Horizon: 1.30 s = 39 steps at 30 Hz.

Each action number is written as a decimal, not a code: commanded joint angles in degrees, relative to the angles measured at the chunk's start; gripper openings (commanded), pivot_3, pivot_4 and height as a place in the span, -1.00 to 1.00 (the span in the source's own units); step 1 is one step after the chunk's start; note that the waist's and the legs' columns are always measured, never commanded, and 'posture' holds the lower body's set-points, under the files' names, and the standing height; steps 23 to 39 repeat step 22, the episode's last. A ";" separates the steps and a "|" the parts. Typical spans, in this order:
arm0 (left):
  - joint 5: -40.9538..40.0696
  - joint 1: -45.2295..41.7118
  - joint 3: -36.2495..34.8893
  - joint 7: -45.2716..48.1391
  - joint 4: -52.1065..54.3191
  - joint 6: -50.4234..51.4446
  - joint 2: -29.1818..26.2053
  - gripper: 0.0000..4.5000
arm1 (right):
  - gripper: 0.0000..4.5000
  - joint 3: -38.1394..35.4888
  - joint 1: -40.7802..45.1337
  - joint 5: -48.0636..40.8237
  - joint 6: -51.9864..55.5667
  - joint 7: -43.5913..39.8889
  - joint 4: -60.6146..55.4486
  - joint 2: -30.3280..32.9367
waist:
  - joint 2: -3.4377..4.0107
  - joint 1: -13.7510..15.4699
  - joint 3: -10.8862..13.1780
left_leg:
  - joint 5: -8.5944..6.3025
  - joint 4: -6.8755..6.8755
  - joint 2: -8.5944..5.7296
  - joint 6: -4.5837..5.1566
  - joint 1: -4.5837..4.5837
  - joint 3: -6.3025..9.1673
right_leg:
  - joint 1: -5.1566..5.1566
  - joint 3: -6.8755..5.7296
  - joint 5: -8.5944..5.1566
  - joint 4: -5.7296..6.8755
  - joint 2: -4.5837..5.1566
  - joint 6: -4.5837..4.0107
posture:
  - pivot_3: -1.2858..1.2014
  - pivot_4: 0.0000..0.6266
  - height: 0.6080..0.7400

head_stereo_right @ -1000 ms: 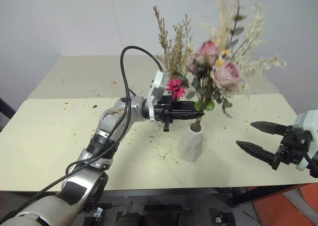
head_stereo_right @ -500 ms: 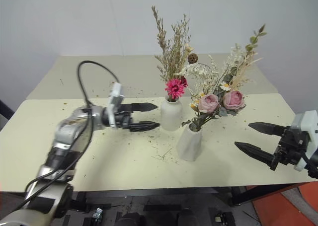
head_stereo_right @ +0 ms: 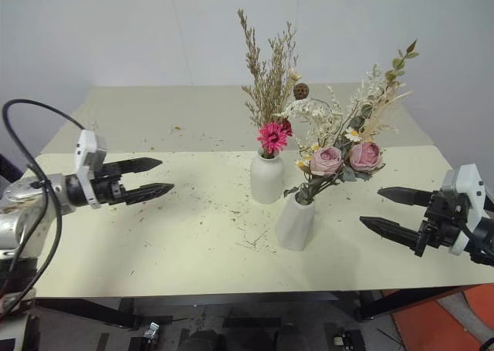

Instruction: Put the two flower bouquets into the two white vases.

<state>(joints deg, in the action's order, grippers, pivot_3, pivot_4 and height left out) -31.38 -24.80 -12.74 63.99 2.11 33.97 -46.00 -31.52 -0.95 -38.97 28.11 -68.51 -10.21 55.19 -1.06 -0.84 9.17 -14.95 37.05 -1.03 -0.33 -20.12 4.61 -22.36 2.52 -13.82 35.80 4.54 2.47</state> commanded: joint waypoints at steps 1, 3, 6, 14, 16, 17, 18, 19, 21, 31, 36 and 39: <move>-1.97 2.33 -4.13 -0.21 3.42 0.51 -2.73 0.99 | 1.00 0.45 1.46 0.26 -1.10 -0.70 0.18 1.06 | 0.00 0.00 0.00 | 0.00 0.00 0.01 0.00 0.00 0.00 | 0.00 0.00 0.00 0.00 0.00 0.00 | 0.03 -0.52 1.00; -2.46 3.94 -5.25 -0.81 4.85 1.03 -3.53 0.99 | 1.00 0.94 1.71 0.39 -1.24 -0.75 0.36 0.89 | 0.00 0.00 0.00 | 0.00 -0.02 0.01 0.00 0.00 0.00 | -0.01 0.00 0.00 -0.01 0.00 0.00 | 0.03 -0.52 1.00; -3.99 5.23 -6.64 -2.35 7.35 2.62 -3.60 0.99 | 1.00 1.34 1.91 0.58 -1.52 -0.86 0.77 0.76 | 0.00 0.12 0.01 | 0.00 -0.01 0.00 0.00 -0.01 -0.01 | -0.01 0.00 0.00 0.00 0.02 0.00 | 0.03 -0.52 1.00; -5.93 5.79 -6.48 -3.85 9.69 3.76 -3.50 0.99 | 1.00 1.08 1.94 1.17 -1.83 -0.26 0.66 0.36 | 0.00 -0.02 0.00 | -0.01 -0.03 0.00 0.01 0.00 -0.01 | -0.01 0.00 0.00 0.00 0.02 -0.01 | 0.03 -0.52 1.00; -6.26 5.50 -6.24 -4.02 9.77 3.83 -3.44 0.99 | 1.00 0.75 1.84 1.32 -1.81 -0.14 0.51 0.33 | 0.00 -0.13 0.01 | -0.01 -0.03 0.00 0.01 0.00 -0.02 | -0.01 0.01 0.00 0.01 0.02 -0.01 | 0.03 -0.52 1.00; -6.36 5.39 -6.13 -4.08 9.83 3.91 -3.43 0.99 | 1.00 0.56 1.62 1.34 -1.78 -0.11 0.33 0.31 | 0.00 -0.14 0.01 | -0.01 -0.03 0.00 0.01 0.00 -0.02 | -0.01 0.01 0.00 0.01 0.02 -0.01 | 0.03 -0.52 1.00; -6.44 5.33 -6.04 -4.13 9.87 3.96 -3.44 0.99 | 1.00 0.42 1.39 1.33 -1.75 -0.10 0.15 0.28 | 0.00 -0.13 0.00 | -0.01 -0.03 0.00 0.01 0.00 -0.02 | -0.01 0.01 0.00 0.01 0.01 -0.01 | 0.03 -0.52 1.00; -6.54 5.26 -5.95 -4.17 9.89 4.04 -3.47 0.99 | 1.00 0.28 1.11 1.30 -1.75 -0.09 -0.07 0.21 | 0.00 -0.11 0.01 | -0.01 -0.02 0.00 0.01 0.00 -0.02 | -0.01 0.01 0.00 0.01 0.01 -0.01 | 0.03 -0.52 1.00; -6.73 5.15 -5.72 -4.20 9.92 4.11 -3.55 0.99 | 1.00 0.09 0.71 1.37 -1.78 0.00 -0.34 0.18 | 0.00 -0.03 0.01 | -0.01 -0.02 0.00 0.01 0.00 -0.02 | -0.01 0.01 0.00 0.01 0.01 -0.01 | 0.03 -0.52 1.00; -6.80 5.08 -5.58 -4.31 9.93 4.12 -3.57 0.99 | 1.00 0.04 0.64 1.37 -1.82 0.02 -0.33 0.21 | 0.00 -0.03 0.01 | -0.01 -0.03 0.00 0.01 0.00 -0.02 | -0.01 0.00 0.00 0.00 0.01 -0.01 | 0.03 -0.52 1.00; -6.80 5.08 -5.58 -4.31 9.93 4.12 -3.57 0.99 | 1.00 0.04 0.64 1.37 -1.82 0.02 -0.33 0.21 | 0.00 -0.03 0.01 | -0.01 -0.03 0.00 0.01 0.00 -0.02 | -0.01 0.00 0.00 0.00 0.01 -0.01 | 0.03 -0.52 1.00; -6.80 5.08 -5.58 -4.31 9.93 4.12 -3.57 0.99 | 1.00 0.04 0.64 1.37 -1.82 0.02 -0.33 0.21 | 0.00 -0.03 0.01 | -0.01 -0.03 0.00 0.01 0.00 -0.02 | -0.01 0.00 0.00 0.00 0.01 -0.01 | 0.03 -0.52 1.00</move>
